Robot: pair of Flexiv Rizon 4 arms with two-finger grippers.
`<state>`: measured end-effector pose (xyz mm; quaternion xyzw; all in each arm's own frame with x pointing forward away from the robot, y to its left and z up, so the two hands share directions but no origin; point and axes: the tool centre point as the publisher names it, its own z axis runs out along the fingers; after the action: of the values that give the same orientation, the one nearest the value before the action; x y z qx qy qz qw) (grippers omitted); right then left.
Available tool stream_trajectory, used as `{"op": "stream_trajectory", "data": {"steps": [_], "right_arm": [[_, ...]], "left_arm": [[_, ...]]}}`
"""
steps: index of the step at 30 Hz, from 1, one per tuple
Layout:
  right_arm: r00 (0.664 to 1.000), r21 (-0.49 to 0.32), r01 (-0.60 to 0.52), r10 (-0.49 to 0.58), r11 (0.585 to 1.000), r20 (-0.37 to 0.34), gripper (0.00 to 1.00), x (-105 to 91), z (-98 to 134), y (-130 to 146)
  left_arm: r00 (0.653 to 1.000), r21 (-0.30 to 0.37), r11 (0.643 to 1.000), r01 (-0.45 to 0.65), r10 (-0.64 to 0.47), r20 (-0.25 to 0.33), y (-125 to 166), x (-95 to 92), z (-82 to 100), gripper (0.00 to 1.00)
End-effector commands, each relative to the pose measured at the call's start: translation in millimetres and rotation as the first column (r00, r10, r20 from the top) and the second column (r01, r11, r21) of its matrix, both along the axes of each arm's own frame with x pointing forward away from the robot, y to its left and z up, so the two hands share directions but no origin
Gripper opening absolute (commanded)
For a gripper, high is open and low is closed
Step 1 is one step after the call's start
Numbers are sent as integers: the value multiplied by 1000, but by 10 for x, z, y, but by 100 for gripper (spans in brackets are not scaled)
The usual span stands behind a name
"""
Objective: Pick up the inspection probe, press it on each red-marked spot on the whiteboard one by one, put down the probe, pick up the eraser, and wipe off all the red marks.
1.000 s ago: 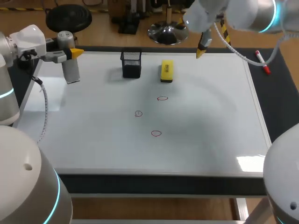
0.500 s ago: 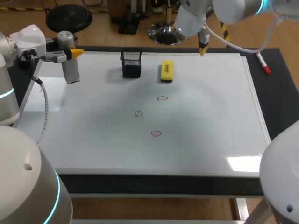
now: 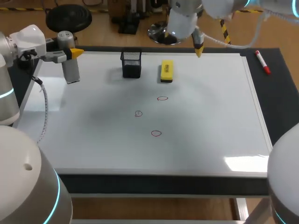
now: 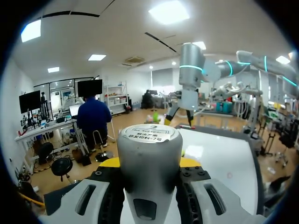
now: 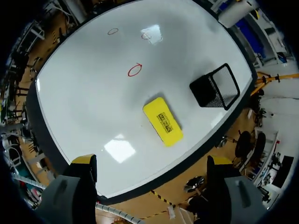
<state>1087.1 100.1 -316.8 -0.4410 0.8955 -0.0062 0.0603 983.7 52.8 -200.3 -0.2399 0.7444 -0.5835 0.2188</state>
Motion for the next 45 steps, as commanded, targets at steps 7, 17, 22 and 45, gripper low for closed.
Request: {"op": "stream_trajectory", "data": {"steps": [7,17,22,45], "right_arm": [[939,29,-326,327,945,-106,100,-20,-466,264],[877,49,-472,475,880,-77,100,-88,-676,331],[867,37,-490,492,871,-82,100,-121,-768,370],[853,-25,-512,504,859,-136,100,-111,-1052,401]], "left_arm": [[1000,-2,1000,-3,3,6,-2,-8,1,0],[1000,-2,1000,-3,3,6,-2,-8,1,0],[1000,-2,1000,-3,3,6,-2,-8,1,0],[1000,-2,1000,-3,3,6,-2,-8,1,0]]}}
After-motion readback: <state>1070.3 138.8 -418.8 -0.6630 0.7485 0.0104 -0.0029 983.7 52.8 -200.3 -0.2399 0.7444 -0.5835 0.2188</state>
